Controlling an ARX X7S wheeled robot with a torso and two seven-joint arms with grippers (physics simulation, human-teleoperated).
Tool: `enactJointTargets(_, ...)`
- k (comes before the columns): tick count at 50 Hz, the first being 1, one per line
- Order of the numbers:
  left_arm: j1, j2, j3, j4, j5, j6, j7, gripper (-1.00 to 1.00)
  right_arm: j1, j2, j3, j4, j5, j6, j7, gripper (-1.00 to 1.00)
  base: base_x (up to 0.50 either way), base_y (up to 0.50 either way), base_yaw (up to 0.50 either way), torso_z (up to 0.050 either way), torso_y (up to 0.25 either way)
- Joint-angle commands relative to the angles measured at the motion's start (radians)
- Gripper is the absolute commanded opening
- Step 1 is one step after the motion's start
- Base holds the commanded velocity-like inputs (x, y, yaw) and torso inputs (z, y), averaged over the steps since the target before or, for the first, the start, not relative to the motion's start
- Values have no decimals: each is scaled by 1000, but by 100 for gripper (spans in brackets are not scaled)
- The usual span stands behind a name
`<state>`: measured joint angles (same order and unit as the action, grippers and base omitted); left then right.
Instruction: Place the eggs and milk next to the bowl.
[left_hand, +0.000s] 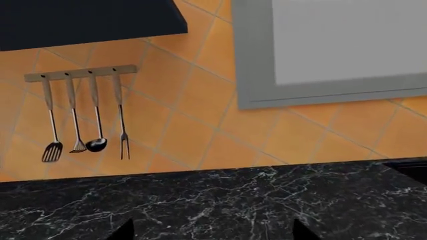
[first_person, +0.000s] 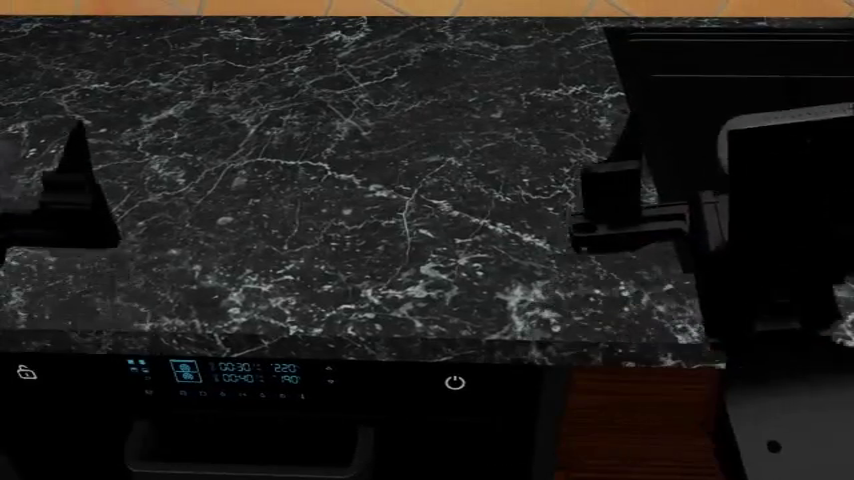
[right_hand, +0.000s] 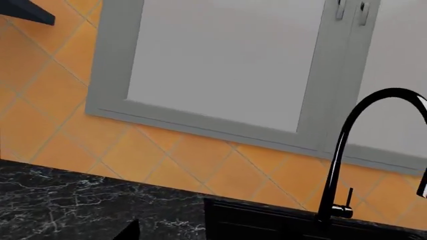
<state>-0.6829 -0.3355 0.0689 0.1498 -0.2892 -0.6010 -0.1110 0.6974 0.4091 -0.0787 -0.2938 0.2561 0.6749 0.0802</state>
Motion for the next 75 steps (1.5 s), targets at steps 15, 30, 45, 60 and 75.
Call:
enactJointTargets(15,-133,-4,6,-96,11,-37,62,100,219,3,-2,110,0,72,-59,100,0,-21,0,0,0)
enactJointTargets(30,-120,0,22,-85,3,-34,70,100,203,5,3,102,12,73,-61,100,0,-490,0,0,0)
enactJointTargets(45,-107,2,30,-84,-1,-24,72,100,184,12,-1,95,14,61,-65,100,0,-500,0,0,0)
enactJointTargets(60,-100,-7,16,-70,-19,-25,74,100,202,4,-14,86,23,80,-65,100,0,-500,0,0,0)
enactJointTargets(75,-88,-4,13,-72,-27,-20,69,100,190,4,-13,79,35,83,-66,100,0,-500,0,0,0)
